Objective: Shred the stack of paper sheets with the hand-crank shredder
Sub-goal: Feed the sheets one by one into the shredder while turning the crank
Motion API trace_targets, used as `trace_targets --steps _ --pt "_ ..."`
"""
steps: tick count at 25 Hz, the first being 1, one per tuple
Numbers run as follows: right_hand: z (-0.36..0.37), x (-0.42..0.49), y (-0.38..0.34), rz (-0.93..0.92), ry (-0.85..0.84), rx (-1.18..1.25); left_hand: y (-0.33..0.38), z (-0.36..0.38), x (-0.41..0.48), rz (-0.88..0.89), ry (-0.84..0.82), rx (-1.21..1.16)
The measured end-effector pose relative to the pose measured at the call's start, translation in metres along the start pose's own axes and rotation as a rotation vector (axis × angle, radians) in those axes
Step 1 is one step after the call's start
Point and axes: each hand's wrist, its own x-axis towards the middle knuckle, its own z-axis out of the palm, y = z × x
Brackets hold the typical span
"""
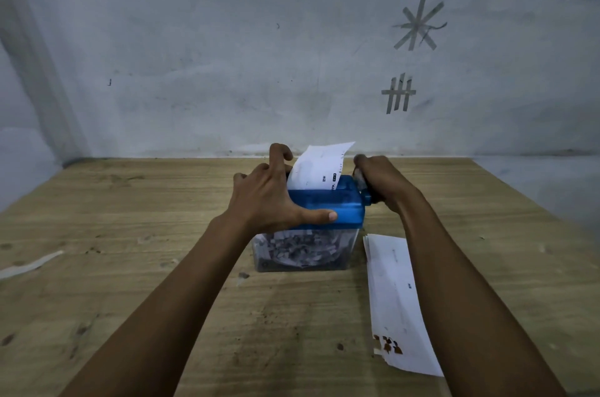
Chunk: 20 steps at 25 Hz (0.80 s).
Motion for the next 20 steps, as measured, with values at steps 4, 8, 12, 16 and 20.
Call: trace_targets --steps 4,8,12,16,20 --pt "0.018 -0.010 0.051 0.162 -0.155 0.113 0.002 -0.001 -0.001 -0.085 0.013 0.006" --pt "0.025 -0.053 0.067 0.011 0.056 0.215 0.006 -0.001 0.000 -0.166 -0.011 0.046" --pt "0.013 -0.102 0.079 -0.169 0.071 -0.006 0.007 0.001 0.001 -0.153 -0.033 0.086" --pt "-0.010 -0.143 0.068 -0.298 0.036 0.015 0.008 0.000 0.002 -0.106 -0.083 0.122" --pt "-0.015 -0.149 0.059 -0.375 0.089 0.061 0.004 -0.002 0.004 -0.091 -0.112 0.125"
